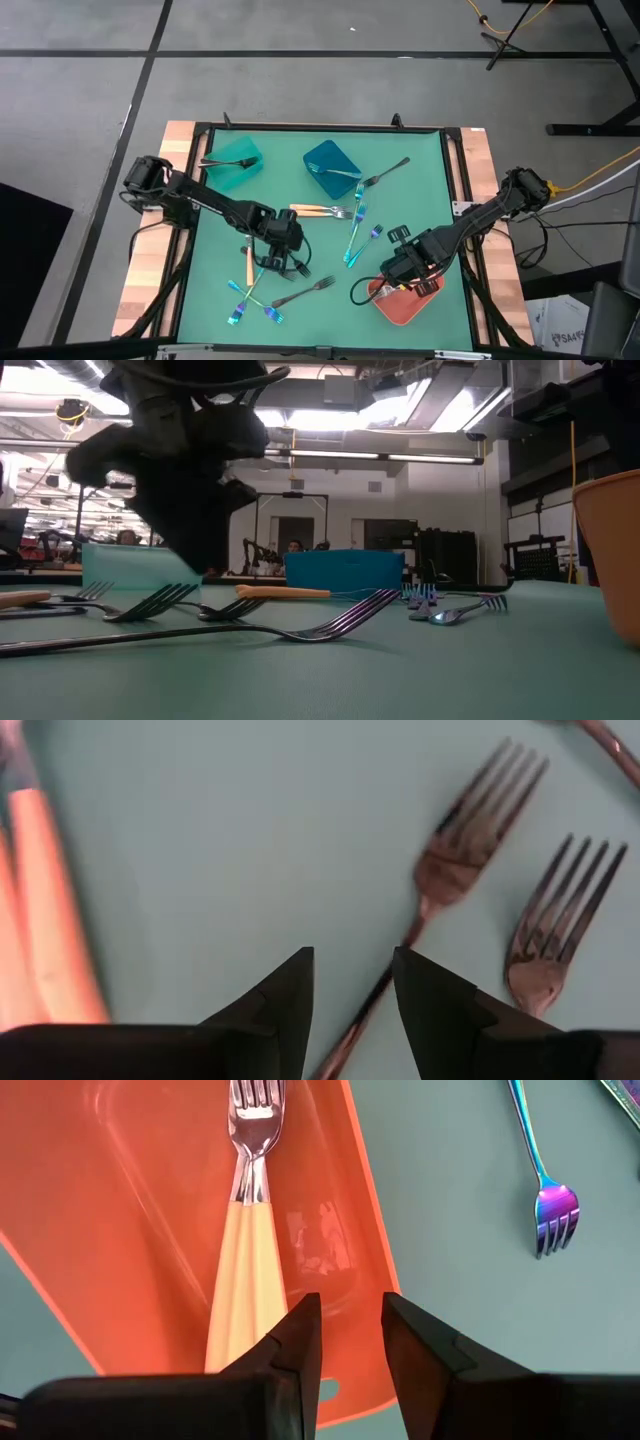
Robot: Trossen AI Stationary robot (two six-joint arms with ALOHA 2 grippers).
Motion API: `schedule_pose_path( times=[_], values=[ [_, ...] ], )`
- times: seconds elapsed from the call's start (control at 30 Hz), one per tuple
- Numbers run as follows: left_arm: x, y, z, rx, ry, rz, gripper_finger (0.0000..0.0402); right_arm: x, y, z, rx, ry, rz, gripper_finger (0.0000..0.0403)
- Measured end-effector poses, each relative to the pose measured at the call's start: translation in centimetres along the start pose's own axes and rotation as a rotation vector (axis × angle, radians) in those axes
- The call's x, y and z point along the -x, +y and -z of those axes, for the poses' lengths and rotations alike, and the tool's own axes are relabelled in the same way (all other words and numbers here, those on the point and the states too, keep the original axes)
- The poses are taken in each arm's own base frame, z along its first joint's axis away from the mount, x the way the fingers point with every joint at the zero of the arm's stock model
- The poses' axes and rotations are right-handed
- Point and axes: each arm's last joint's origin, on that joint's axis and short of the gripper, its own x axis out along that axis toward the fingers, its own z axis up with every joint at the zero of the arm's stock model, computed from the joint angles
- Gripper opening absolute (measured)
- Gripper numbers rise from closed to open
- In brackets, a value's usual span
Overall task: Sort silverware by color (type)
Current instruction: Put the black fork into the green bin
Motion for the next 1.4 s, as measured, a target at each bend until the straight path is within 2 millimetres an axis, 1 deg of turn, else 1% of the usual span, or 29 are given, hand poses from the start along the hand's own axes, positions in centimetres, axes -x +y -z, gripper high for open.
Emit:
schedule_pose_path(
  times=[0.17,0.43,1.03,1.17,1.4],
  values=[
    [-1.0,-0.7,0.3,-0.055,0.037,0.005,0.0133,0.0,0.0,0.0,0.000,0.000,0.000,0.0097],
    [-2.4,-0.9,0.6,-0.063,0.080,0.007,0.0133,0.0,0.0,0.0,0.000,0.000,0.000,0.0097],
    [-2.5,-0.8,0.7,-0.064,0.090,0.000,0.0130,0.0,0.0,0.0,0.000,0.000,0.000,0.0097],
    [-2.6,-0.9,0.7,-0.065,0.092,0.001,0.0107,0.0,0.0,0.0,0.000,0.000,0.000,0.0097],
    [-2.6,-0.9,0.7,-0.038,0.090,-0.001,0.0043,0.0,0.0,0.0,0.002,0.001,0.000,0.0097]
  ],
)
